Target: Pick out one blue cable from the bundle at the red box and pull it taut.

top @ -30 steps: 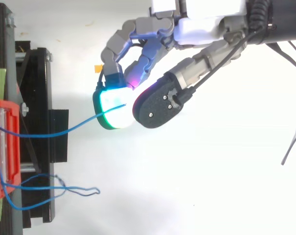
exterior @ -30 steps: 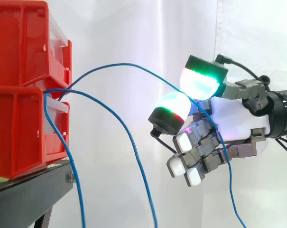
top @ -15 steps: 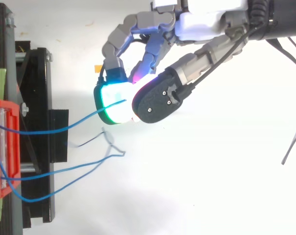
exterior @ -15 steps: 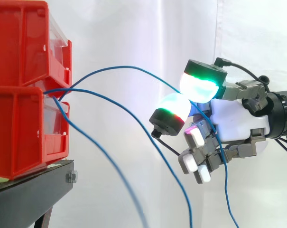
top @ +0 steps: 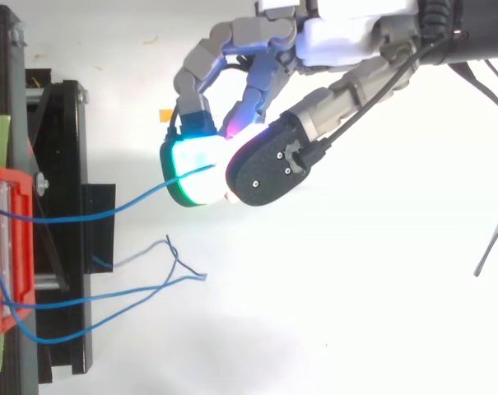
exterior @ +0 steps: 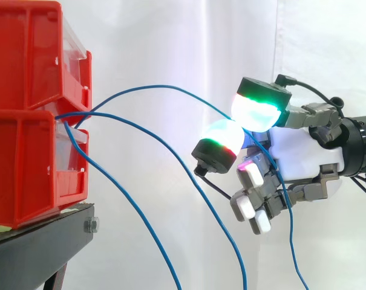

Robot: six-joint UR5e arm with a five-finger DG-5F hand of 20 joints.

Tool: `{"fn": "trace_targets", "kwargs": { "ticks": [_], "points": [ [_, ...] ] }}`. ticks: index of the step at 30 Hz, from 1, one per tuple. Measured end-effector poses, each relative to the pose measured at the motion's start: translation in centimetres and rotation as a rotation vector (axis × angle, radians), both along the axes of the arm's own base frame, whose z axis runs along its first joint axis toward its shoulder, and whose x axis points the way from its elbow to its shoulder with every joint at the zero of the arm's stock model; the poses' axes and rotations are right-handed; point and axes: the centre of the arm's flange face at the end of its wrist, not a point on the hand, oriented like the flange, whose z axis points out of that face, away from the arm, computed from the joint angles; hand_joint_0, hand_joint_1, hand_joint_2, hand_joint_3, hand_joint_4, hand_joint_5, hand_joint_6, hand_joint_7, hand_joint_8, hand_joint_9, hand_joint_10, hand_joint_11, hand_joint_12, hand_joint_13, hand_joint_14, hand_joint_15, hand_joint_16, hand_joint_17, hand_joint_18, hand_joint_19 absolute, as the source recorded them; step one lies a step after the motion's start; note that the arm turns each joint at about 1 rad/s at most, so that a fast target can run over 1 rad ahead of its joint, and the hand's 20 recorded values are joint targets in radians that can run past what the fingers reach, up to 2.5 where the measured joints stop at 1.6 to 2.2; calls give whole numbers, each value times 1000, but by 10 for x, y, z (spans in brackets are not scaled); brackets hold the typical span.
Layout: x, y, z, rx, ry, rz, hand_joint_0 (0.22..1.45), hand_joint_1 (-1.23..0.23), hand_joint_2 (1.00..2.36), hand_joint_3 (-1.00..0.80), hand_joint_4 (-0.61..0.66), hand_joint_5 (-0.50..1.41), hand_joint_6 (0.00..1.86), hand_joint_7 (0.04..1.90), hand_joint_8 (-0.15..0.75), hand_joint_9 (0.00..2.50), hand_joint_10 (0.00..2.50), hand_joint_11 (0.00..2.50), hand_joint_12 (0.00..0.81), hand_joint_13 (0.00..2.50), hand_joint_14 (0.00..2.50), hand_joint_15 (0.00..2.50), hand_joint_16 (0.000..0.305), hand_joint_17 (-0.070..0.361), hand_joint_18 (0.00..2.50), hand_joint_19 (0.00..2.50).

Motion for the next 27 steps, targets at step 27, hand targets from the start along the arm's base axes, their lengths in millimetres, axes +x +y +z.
{"fn": "trace_targets", "kwargs": {
  "ticks": [27],
  "points": [
    [-27, -12, 19, -38, 90, 33, 626, -718, 1006, -316, -67, -52, 918, 844, 242, 1065, 19, 548, 364, 780, 21, 551, 50, 113, 665, 606]
  ]
}}
